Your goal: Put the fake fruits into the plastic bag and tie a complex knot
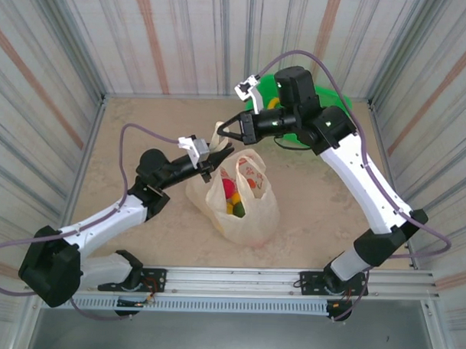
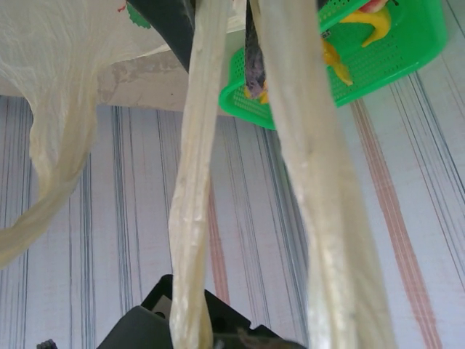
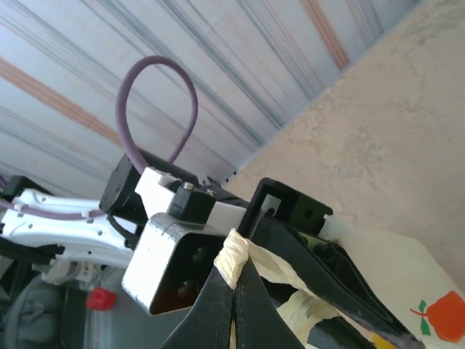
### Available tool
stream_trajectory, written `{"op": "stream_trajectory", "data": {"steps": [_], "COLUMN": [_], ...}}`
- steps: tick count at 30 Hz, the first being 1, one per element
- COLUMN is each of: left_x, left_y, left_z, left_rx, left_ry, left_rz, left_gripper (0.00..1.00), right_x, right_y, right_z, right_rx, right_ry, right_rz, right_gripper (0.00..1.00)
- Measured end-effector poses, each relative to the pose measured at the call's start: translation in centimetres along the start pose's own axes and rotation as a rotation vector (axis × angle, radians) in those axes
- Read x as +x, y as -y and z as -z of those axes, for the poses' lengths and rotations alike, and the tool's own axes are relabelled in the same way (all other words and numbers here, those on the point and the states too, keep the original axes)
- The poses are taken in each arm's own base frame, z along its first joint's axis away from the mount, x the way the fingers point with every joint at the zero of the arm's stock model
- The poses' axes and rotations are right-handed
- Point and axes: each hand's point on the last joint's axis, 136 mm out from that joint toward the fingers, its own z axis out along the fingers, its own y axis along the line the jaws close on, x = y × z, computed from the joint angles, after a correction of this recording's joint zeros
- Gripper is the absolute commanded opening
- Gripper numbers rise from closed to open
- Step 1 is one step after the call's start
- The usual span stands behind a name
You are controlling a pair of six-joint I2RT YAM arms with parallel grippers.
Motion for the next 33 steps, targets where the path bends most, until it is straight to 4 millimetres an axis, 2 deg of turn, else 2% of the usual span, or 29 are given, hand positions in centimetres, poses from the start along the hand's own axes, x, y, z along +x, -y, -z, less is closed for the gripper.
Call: {"op": "stream_trajectory", "data": {"steps": [6, 11, 19, 28, 33], "left_x": [-0.1, -0.3, 0.2, 0.0, -0.1], "left_y": [-0.3, 0.0, 0.4, 0.3, 0.5], "left_z": [-0.2, -0.2, -0.2, 0.0, 0.1], "left_rx": [-0.019, -0.017, -0.033, -0.049, -0.039], "left_ry": [0.011, 0.023, 0.028, 0.042, 0.040], "left_rz": [0.006, 0.003, 0.005, 0.004, 0.006], "left_gripper": [0.13, 0.22, 0.22, 0.00, 0.00], "right_x": [0.0, -0.3, -0.1, 0.5, 0.9], "right_y": [0.2, 0.2, 1.0, 1.4, 1.8], "right_z": [0.4, 0.6, 1.0, 1.8, 2.3], "right_rx": [-0.023, -0.032, -0.031, -0.022, -0.001], "right_ry": [0.072, 0.113, 0.175, 0.244, 0.272], "right_rz": [-0.038, -0.046, -0.099, -0.135, -0.141], "right_gripper": [0.00, 0.00, 0.00, 0.00, 0.00]}}
